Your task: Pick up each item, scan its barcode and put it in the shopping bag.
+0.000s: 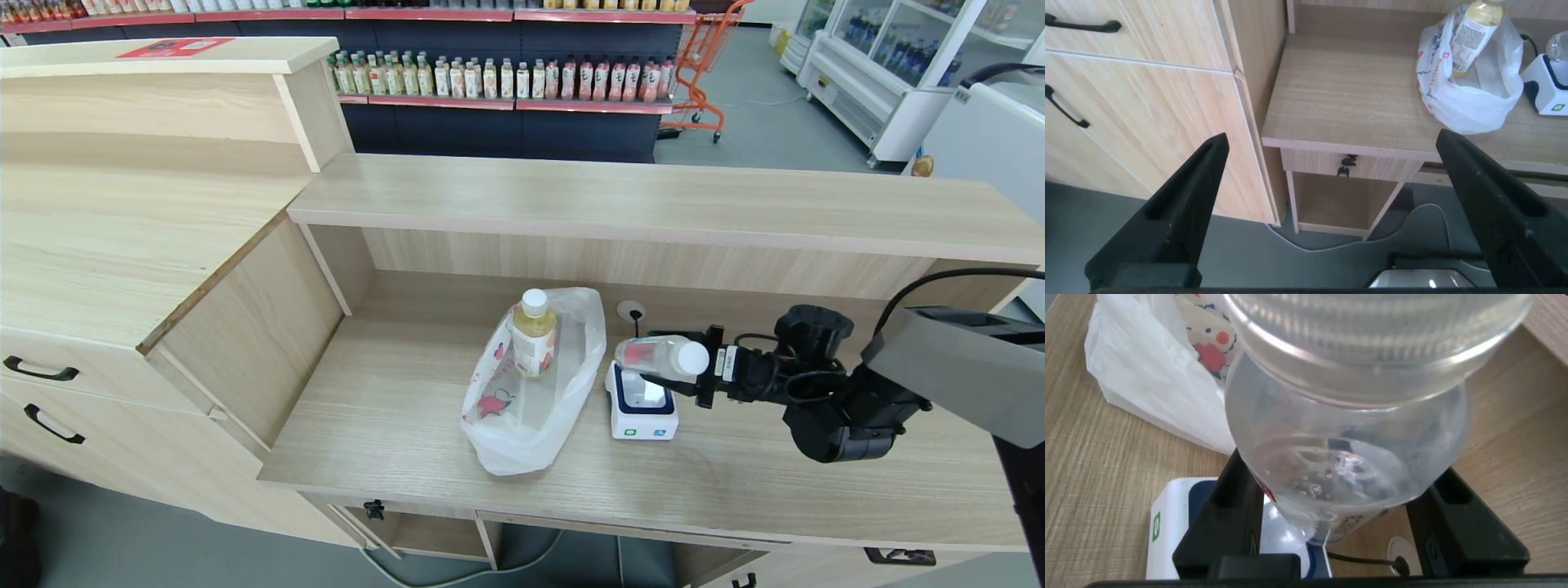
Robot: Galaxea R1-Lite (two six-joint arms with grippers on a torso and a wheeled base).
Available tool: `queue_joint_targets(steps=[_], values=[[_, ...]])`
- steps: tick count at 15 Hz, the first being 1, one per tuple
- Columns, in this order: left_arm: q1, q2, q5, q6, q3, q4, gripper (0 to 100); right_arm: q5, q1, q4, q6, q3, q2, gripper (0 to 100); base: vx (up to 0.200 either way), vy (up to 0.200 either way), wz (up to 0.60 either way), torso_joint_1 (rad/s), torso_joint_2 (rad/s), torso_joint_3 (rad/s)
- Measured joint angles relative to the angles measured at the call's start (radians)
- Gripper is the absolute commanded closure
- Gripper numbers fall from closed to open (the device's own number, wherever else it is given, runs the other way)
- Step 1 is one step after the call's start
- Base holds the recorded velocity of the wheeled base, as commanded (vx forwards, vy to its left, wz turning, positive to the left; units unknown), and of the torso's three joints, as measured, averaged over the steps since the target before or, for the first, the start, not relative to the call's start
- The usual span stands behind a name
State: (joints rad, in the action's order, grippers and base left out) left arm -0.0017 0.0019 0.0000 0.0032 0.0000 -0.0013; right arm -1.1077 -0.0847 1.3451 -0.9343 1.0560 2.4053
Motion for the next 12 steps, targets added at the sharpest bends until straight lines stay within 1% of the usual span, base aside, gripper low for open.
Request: queue_joint_targets(steps=[12], values=[[0.000, 0.000, 0.000, 0.000, 0.000, 0.000, 0, -0.004, 0.027, 0.005, 0.001, -0.031, -0.025, 100, 0.000, 0.000, 0.00, 0.000, 0.00, 0.000]])
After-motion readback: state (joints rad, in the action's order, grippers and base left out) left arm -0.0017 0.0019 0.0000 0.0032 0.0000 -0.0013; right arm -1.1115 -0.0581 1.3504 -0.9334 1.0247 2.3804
